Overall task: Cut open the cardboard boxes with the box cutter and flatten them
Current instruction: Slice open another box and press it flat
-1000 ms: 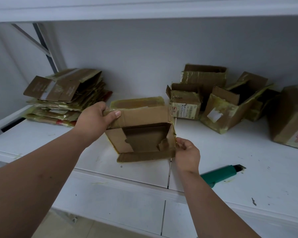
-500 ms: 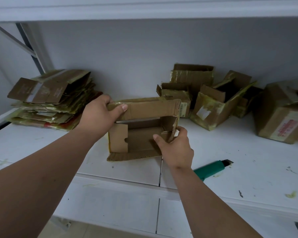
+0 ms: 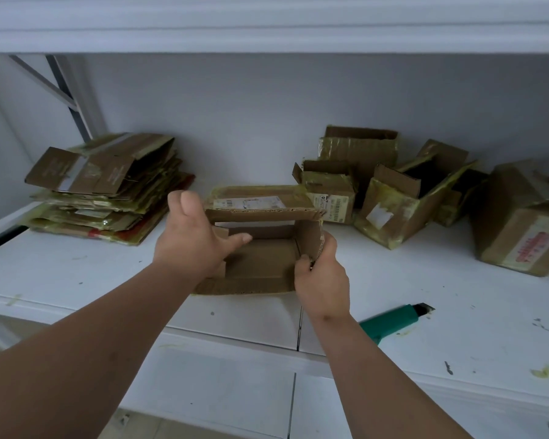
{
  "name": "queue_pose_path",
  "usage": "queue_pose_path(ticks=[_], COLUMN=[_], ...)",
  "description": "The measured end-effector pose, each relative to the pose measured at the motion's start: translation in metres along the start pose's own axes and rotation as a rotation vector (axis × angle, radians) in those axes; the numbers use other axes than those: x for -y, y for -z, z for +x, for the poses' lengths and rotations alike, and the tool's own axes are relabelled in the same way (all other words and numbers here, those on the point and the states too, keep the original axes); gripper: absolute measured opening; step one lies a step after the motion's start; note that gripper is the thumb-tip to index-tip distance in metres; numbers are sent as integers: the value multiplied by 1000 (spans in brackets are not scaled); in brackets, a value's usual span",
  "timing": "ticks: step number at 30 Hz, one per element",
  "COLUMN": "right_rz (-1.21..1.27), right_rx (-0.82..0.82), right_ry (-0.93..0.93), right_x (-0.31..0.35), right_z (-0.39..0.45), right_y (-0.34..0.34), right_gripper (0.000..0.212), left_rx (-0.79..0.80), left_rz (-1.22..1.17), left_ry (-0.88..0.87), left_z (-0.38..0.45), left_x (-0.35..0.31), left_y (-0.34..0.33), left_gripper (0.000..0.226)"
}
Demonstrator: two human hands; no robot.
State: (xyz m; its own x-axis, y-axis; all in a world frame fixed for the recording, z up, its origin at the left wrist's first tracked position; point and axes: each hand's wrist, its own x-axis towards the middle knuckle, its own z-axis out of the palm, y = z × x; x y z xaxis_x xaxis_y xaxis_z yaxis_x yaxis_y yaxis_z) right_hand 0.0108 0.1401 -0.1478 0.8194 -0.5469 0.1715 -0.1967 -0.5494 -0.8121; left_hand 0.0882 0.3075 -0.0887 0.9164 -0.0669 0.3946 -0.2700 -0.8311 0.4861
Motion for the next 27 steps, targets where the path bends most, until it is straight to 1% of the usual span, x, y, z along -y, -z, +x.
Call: queue_pose_path(ticks=[1,3,5,9,11,14,18,21,23,25,27], right_rz=[10,43,95,276,411,600,869,1110,1225,1268,1262], right_rx=[23,67,94,123,121,78,80,155,224,285,339], right_ry=[5,8,-5,-59,-115,-255,-385,-451,-475,-491,-507], right_x=[0,0,-1,-5,-10,-20,-21,-13,-9,-8,-10], right_z=[-1,-3,-7,-8,-4,4,5,0,-5,-8,-10], right_y=[0,1,4,6,4,-1,-5,-4,-1,4,7], right_gripper=[45,44,42,41,42,38,27,29,30,32,39], left_rx=[-16,-53,-80,-90,-45,105,218,269,307,334,354], left_rz=[15,13,-3,-34,-34,22,85,156,188,200,210], left_ry=[23,55,39,-57,-59,-45,-210,-254,-298,-366,-405], left_z=[0,2,4,5,5,5,0,-2,-6,-11,-16], left_x=[1,7,12,16,14,16,27,36,45,54,62], left_y=[0,-1,-3,-6,-3,5,15,20,22,22,20], left_gripper=[91,90,84,66,65,68,71,72,71,68,66])
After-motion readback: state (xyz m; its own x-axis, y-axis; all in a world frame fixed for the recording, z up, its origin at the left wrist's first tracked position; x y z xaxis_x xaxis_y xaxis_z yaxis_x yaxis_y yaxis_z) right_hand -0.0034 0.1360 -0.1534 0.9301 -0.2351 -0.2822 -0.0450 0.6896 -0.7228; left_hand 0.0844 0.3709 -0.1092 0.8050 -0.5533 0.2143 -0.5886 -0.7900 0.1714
